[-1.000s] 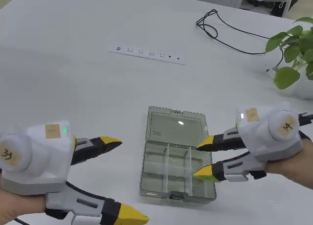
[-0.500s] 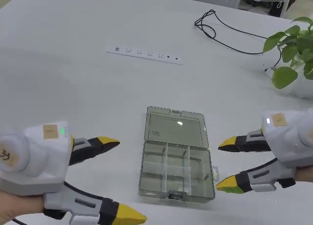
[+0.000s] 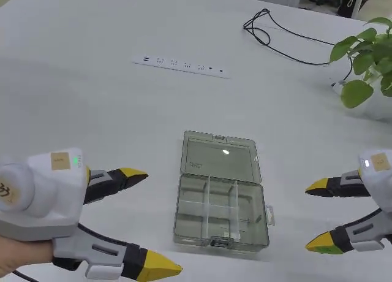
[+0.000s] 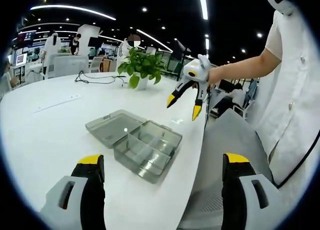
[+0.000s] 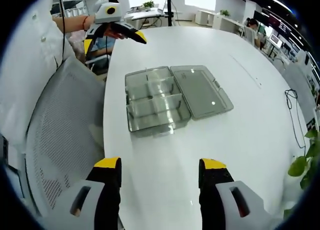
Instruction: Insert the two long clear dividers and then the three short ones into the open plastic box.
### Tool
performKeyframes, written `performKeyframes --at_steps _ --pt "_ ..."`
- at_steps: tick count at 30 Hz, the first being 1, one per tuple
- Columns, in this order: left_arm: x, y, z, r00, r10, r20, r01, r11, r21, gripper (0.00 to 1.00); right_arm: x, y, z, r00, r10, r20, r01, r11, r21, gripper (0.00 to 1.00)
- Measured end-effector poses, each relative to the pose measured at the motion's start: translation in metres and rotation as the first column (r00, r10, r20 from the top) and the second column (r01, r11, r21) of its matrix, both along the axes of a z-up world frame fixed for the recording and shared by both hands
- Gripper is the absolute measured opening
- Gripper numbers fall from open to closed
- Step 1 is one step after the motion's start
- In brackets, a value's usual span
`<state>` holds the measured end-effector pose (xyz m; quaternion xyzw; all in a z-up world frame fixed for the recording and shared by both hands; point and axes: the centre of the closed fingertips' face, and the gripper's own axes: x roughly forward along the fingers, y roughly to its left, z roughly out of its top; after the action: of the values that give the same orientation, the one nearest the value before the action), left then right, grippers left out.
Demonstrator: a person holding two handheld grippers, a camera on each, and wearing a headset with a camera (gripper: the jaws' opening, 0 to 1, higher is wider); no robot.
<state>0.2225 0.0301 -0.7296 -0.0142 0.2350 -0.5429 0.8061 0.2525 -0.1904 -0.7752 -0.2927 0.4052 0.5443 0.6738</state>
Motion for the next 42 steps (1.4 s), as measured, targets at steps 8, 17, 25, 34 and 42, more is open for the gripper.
performKeyframes --at_steps 8,17,25,34,42 --pt "0.001 0.001 -0.001 1.000 0.005 -0.005 -0.005 1.000 -0.001 1.00 -0.001 -0.036 -0.015 0.999 -0.012 -0.029 0.010 0.998 -0.067 0.65" --pt "0.003 0.002 -0.001 1.000 0.011 -0.011 -0.011 1.000 0.000 1.00 -0.002 -0.068 -0.038 0.998 0.007 -0.058 -0.016 0.987 -0.161 0.64" --pt "0.003 0.003 -0.001 1.000 0.020 -0.018 -0.020 1.000 -0.001 1.00 -0.002 -0.090 -0.059 0.994 0.090 -0.063 -0.104 0.960 -0.260 0.55" --pt "0.004 0.004 -0.001 0.999 0.031 -0.020 -0.031 0.999 -0.005 1.00 0.003 -0.095 -0.073 0.993 0.105 -0.057 -0.118 0.947 -0.298 0.47" --pt "0.003 0.004 -0.001 0.999 0.032 -0.019 -0.032 0.999 -0.004 1.00 0.004 -0.098 -0.075 0.990 0.139 -0.026 -0.139 0.934 -0.329 0.41"
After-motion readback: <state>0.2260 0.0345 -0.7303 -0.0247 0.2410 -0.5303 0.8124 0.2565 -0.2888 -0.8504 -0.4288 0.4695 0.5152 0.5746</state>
